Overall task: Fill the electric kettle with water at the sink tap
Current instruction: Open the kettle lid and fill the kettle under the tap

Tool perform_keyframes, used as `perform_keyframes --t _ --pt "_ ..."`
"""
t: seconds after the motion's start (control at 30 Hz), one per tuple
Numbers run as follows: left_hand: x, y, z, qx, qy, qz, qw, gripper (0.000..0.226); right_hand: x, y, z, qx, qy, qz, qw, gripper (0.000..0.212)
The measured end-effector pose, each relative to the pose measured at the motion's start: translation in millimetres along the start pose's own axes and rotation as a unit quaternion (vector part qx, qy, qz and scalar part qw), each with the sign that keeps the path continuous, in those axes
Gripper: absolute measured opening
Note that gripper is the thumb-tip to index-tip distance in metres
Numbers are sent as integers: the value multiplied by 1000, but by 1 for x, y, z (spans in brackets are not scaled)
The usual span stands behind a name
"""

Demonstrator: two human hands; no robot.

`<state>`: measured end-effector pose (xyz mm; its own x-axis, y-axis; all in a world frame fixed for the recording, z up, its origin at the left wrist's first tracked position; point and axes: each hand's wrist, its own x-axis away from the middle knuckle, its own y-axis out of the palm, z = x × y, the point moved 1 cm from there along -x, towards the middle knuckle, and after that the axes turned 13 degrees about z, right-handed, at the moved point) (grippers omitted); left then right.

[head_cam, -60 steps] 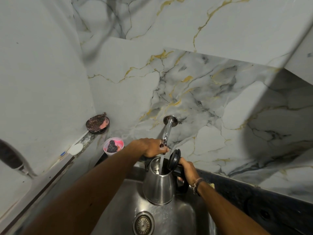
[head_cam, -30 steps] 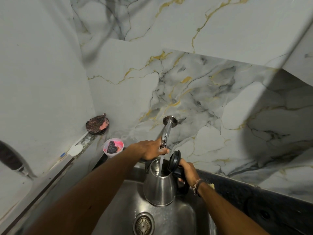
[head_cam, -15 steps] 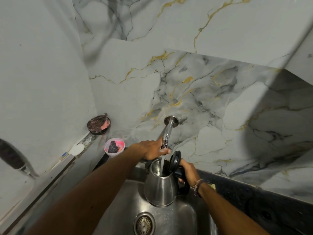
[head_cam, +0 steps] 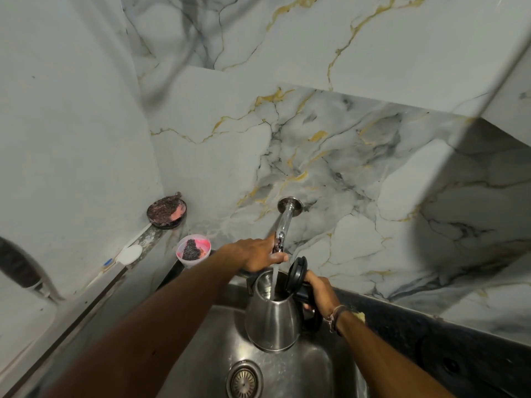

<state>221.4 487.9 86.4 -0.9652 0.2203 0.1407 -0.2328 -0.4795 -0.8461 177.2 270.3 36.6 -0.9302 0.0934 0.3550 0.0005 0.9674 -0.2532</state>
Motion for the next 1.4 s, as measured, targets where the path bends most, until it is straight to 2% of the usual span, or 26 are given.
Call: perform_keyframes --t 0.37,0.9,1.1,1.17,1.27,1.4 --pt "0 0 0 -1 9 0 1000 83 2 2 0 -7 -2 15 1000 43" --pt "5 -4 6 -18 15 7 1000 76 5 -1 0 21 -21 10 1000 43" --pt "7 -2 9 -77 25 76 994 66 5 1 0 4 -23 9 1000 47" --pt "10 0 13 -102 3 122 987 66 3 1 2 3 -23 9 1000 47" --pt "13 9 21 -122 -49 199 971 68 2 2 3 4 -24 7 1000 59" --pt "11 16 28 -140 -111 255 950 68 1 3 2 -6 -21 9 1000 51"
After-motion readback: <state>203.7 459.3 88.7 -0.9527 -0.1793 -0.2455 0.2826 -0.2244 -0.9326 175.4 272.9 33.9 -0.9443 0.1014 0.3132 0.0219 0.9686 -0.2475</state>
